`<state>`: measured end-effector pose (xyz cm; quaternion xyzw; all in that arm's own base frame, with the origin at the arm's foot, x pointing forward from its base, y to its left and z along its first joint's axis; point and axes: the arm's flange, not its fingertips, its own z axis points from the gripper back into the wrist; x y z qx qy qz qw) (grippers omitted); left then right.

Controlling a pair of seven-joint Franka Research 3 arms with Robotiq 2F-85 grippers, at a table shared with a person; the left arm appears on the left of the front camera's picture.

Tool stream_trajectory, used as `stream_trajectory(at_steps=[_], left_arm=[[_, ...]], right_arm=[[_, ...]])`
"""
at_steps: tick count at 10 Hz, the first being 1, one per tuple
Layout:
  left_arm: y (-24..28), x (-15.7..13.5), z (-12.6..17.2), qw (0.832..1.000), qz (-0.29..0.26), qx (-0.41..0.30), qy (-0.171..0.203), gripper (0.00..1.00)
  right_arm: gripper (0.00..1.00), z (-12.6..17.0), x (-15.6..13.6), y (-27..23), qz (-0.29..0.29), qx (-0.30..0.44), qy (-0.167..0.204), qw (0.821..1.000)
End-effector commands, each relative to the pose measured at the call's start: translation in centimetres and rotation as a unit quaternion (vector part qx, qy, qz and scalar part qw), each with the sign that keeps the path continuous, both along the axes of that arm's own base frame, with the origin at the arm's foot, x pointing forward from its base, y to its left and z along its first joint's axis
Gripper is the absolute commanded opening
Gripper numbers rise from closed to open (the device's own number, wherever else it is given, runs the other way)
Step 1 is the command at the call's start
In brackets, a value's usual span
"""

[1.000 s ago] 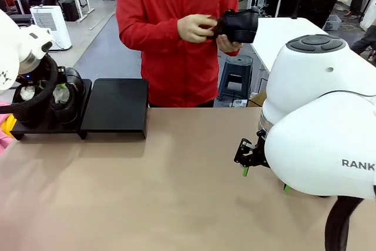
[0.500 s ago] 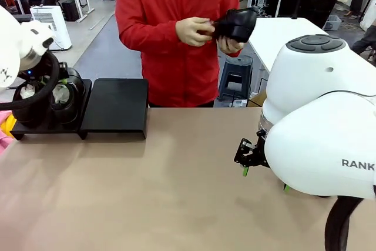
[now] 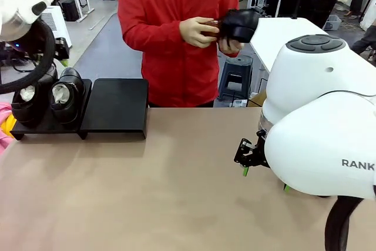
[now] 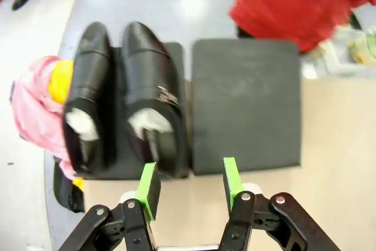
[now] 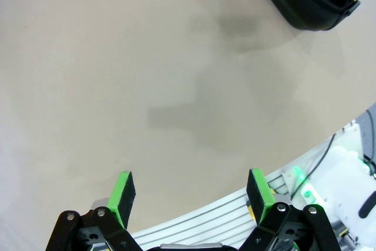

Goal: Organize the shoes by placing them on the stand.
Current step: Pick up one Shoe and place it in the middle of the table.

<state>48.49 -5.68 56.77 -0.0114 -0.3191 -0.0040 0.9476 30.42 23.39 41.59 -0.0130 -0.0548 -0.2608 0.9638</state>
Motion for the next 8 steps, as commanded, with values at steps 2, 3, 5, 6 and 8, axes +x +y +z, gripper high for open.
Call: stream_trajectory(at_steps=[2,3,5,6,8], left_arm=[[-2.6,-3.8,-1.5,0.980,-0.141,-0.046,0.131,0.57],[-3.0,-4.3,-2.6,0.966,-0.162,-0.070,0.188,0.57],[-3.2,-5.4,-4.2,0.952,-0.180,-0.083,0.232,0.57],[-3.2,-5.3,-5.1,0.952,-0.161,-0.077,0.250,0.57],[-4.1,-6.0,-5.3,0.951,-0.173,-0.092,0.240,0.57]], right_arm=[[1.00,0.3,0.3,0.2,0.007,0.005,0.002,1.000],[1.00,0.3,0.3,0.2,0.007,0.005,0.002,1.000],[1.00,0.3,0.3,0.2,0.007,0.005,0.002,1.000],[1.00,0.0,0.0,0.0,0.000,0.000,0.000,1.000],[1.00,1.0,2.8,-5.0,0.088,-0.004,-0.043,0.995]])
